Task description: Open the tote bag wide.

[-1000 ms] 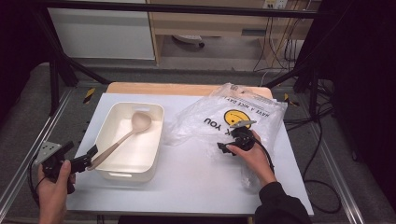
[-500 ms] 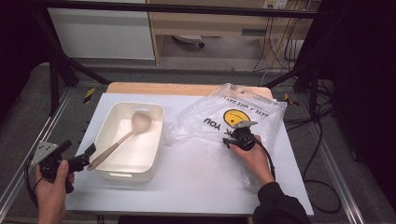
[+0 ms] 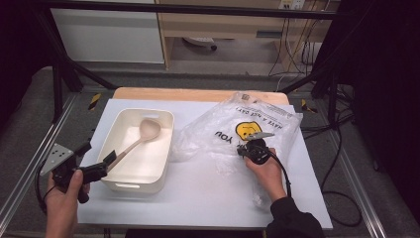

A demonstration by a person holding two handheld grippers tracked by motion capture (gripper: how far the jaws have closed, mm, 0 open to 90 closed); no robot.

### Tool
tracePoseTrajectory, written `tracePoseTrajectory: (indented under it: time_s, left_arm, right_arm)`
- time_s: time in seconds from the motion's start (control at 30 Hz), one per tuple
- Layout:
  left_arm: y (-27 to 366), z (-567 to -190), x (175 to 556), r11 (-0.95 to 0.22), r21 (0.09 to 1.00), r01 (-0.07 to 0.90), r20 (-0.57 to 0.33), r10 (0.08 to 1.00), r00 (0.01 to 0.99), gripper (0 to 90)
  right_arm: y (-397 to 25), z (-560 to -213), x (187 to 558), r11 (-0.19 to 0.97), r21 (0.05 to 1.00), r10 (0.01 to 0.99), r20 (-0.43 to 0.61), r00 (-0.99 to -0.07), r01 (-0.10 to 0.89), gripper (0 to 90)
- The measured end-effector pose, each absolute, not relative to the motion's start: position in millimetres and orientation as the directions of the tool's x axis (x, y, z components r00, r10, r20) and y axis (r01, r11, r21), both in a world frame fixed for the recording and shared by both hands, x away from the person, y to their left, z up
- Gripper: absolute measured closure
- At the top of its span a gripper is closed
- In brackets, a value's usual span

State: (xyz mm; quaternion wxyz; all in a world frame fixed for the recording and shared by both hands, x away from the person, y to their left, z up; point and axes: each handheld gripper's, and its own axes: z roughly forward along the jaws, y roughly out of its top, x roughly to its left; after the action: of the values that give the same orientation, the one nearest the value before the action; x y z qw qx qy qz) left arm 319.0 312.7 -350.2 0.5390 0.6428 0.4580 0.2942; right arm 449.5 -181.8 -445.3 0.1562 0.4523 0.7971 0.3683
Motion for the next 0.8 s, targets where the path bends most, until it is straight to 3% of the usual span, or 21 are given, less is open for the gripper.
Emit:
tracePoseTrajectory:
  time_s: [0.43,0.67,0.8]
  left_arm:
    - [174,-348,318,-0.212,0.934,0.288,-0.021,0.771,0.637,5.2]
    - [125,-371,324,-0.313,0.894,0.321,0.012,0.732,0.681,6.9]
    - [108,-380,330,-0.307,0.893,0.328,-0.002,0.727,0.686,7.7]
  right_arm:
    - [-177,-431,440,0.263,0.748,0.832,0.144,-0.536,0.609,90.0]
    - [-182,-423,434,0.241,0.759,0.824,0.170,-0.541,0.605,90.0]
    - [-182,-420,431,0.242,0.762,0.815,0.176,-0.552,0.601,90.0]
